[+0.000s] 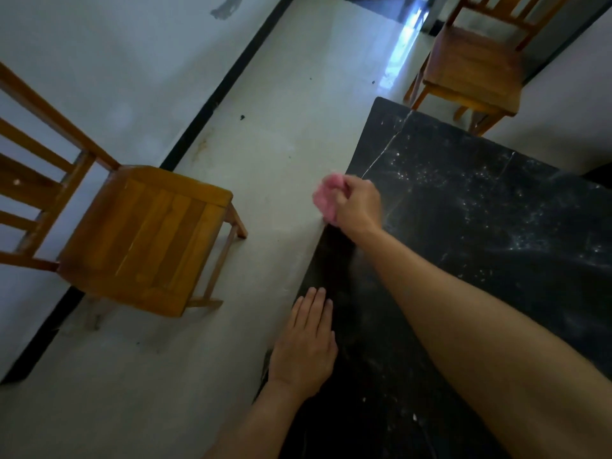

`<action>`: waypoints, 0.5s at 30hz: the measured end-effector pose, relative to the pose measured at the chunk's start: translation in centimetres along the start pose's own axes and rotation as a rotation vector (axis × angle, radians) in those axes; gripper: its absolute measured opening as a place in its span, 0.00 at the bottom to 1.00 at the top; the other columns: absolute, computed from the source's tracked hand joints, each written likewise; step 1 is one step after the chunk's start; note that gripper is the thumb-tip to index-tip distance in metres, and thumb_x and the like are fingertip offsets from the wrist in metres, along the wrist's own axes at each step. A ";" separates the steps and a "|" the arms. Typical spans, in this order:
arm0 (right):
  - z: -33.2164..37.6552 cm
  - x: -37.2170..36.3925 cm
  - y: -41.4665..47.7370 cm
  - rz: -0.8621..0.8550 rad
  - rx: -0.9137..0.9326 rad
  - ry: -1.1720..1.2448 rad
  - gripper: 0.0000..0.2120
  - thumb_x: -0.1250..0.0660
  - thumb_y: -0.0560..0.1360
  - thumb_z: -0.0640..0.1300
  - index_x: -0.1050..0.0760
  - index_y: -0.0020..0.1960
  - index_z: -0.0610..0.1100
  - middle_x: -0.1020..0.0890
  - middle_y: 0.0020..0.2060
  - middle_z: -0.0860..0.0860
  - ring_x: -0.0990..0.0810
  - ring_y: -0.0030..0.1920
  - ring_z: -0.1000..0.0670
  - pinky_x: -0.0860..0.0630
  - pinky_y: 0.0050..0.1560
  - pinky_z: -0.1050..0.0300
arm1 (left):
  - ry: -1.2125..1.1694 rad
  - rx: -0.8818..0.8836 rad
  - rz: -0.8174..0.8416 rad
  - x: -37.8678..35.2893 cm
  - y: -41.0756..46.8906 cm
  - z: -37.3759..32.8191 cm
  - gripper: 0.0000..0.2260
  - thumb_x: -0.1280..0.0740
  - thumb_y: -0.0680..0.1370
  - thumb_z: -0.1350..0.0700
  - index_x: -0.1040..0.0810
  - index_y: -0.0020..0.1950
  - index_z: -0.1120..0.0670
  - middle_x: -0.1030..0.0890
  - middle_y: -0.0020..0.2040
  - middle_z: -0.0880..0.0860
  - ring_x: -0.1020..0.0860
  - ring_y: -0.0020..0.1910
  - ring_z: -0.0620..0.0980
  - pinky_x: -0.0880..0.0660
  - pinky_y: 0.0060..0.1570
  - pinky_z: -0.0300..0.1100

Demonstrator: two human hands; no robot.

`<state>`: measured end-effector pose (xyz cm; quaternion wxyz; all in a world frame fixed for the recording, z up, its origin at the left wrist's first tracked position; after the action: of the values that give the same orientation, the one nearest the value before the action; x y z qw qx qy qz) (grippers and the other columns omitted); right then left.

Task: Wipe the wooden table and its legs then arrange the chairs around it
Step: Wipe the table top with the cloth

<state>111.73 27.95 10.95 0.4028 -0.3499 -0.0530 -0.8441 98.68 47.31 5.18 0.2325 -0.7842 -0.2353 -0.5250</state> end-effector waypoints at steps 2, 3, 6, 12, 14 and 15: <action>-1.9 4.1 1.2 -0.134 -0.069 -0.096 0.09 0.36 0.79 0.42 0.20 0.51 0.54 0.22 0.51 0.49 0.21 0.46 0.52 0.26 0.51 0.66 | -0.003 -0.003 -0.023 0.3 0.2 -0.2 0.23 0.43 0.78 0.51 0.30 0.70 0.61 0.32 0.72 0.61 0.35 0.72 0.58 0.40 0.73 0.52; -3.4 5.5 1.7 -0.171 -0.136 -0.169 0.07 0.37 0.79 0.45 0.21 0.51 0.54 0.24 0.53 0.47 0.22 0.50 0.48 0.26 0.55 0.59 | -0.011 -0.007 -0.040 0.6 0.4 -0.3 0.23 0.43 0.78 0.52 0.30 0.70 0.62 0.31 0.71 0.61 0.35 0.72 0.58 0.40 0.73 0.52; -5.0 3.6 0.9 -0.137 -0.180 -0.341 0.10 0.37 0.79 0.49 0.21 0.57 0.50 0.27 0.55 0.45 0.25 0.55 0.43 0.27 0.59 0.51 | -0.007 -0.013 -0.056 0.8 0.6 -0.5 0.23 0.42 0.77 0.52 0.29 0.69 0.62 0.31 0.71 0.61 0.35 0.72 0.58 0.42 0.71 0.52; 1.1 -3.4 -1.7 0.270 0.200 -0.177 0.09 0.35 0.79 0.43 0.19 0.57 0.46 0.23 0.50 0.48 0.25 0.48 0.50 0.29 0.51 0.70 | -0.015 0.020 -0.015 0.5 0.2 0.2 0.23 0.44 0.78 0.51 0.30 0.70 0.61 0.31 0.72 0.60 0.36 0.73 0.56 0.39 0.72 0.52; -0.3 0.9 -1.0 0.060 0.128 -0.168 0.07 0.36 0.79 0.44 0.20 0.54 0.49 0.24 0.50 0.47 0.26 0.45 0.52 0.26 0.50 0.61 | 0.012 0.018 -0.001 0.5 0.3 0.3 0.24 0.44 0.78 0.51 0.30 0.70 0.61 0.32 0.72 0.60 0.36 0.73 0.57 0.40 0.71 0.53; -1.8 3.4 -1.0 -0.056 0.055 -0.203 0.07 0.37 0.79 0.44 0.22 0.54 0.50 0.25 0.51 0.47 0.27 0.44 0.53 0.28 0.48 0.60 | 0.025 0.010 -0.004 0.6 0.4 0.2 0.24 0.44 0.78 0.51 0.30 0.70 0.61 0.32 0.72 0.61 0.36 0.73 0.57 0.40 0.72 0.52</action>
<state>108.57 25.76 11.93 0.3813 -0.4207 -0.1265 -0.8134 99.30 47.16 5.60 0.2385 -0.7761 -0.2365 -0.5338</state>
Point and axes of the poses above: each hand's wrist, its own y-axis towards the middle knuckle, its own x-axis out of the back of the hand, z = x × y, the point moved 7 cm from there along y, towards the middle knuckle
